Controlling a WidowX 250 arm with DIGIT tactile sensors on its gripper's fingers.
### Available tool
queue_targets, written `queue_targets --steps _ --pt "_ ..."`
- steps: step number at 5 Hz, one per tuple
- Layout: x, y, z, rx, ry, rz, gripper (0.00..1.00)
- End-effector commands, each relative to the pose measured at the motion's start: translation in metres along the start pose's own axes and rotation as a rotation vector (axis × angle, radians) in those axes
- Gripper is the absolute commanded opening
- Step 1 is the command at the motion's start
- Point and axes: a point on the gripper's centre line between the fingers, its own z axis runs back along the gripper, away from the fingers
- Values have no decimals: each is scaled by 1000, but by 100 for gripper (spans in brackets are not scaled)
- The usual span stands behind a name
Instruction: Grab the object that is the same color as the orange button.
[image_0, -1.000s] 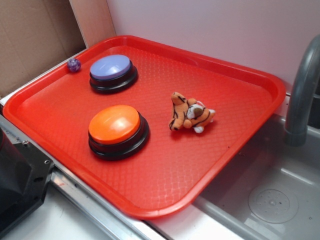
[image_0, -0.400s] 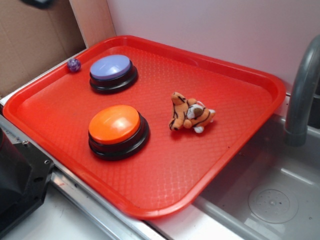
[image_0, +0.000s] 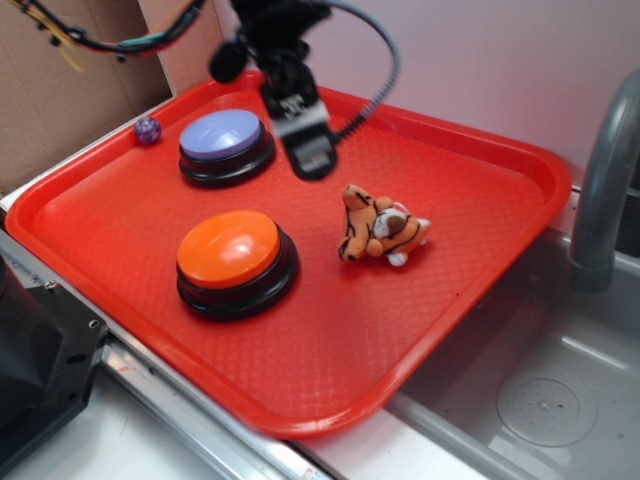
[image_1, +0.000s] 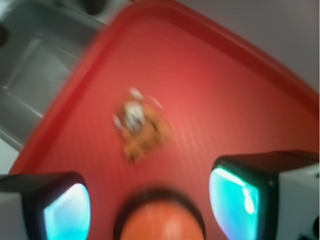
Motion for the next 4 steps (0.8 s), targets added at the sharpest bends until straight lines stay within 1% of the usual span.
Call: queue_targets --steps 1,2,3,4 --pt "16 -13 -49 -40 16 -314 100" --pt "15 -22 -72 -89 63 -348 100" --pt "16 -30 -83 -86 141 -317 0" --pt "19 -33 -77 -70 143 -302 0"
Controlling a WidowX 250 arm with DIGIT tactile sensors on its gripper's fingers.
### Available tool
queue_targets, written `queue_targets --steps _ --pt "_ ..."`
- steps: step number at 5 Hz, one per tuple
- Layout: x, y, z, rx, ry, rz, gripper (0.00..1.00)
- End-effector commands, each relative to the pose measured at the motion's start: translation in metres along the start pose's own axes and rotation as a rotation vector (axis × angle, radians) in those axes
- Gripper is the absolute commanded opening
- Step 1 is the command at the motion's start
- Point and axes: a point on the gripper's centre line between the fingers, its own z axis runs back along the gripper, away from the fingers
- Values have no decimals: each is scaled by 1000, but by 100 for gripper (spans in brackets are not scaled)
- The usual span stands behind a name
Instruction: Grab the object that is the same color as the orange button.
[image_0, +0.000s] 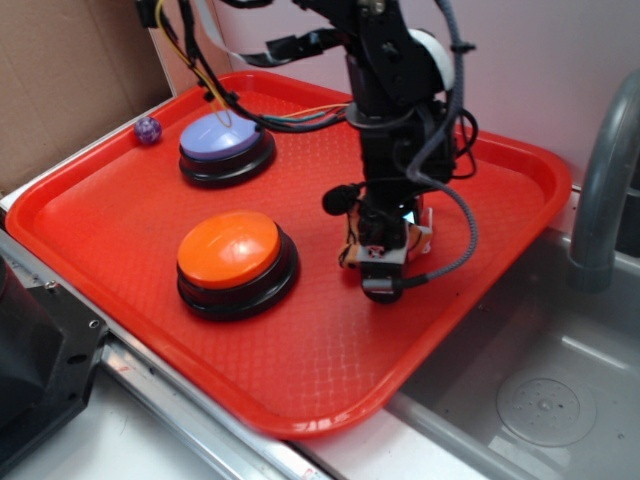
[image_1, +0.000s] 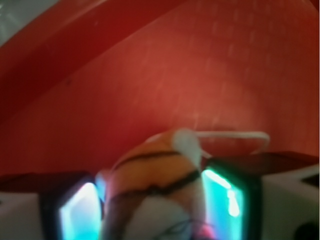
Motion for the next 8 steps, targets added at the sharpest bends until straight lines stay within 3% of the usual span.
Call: queue_targets --steps 1,2,3,4,6,8 --pt "1 -21 49 35 -95 33 0" --pt "-27 -26 99 98 -164 197 0" --pt "-51 -32 150 130 -163 320 0" --pt "-80 -34 195 114 -146 545 0" --pt "-140 -22 205 139 -84 934 0" --pt "-142 -24 204 149 -51 989 0"
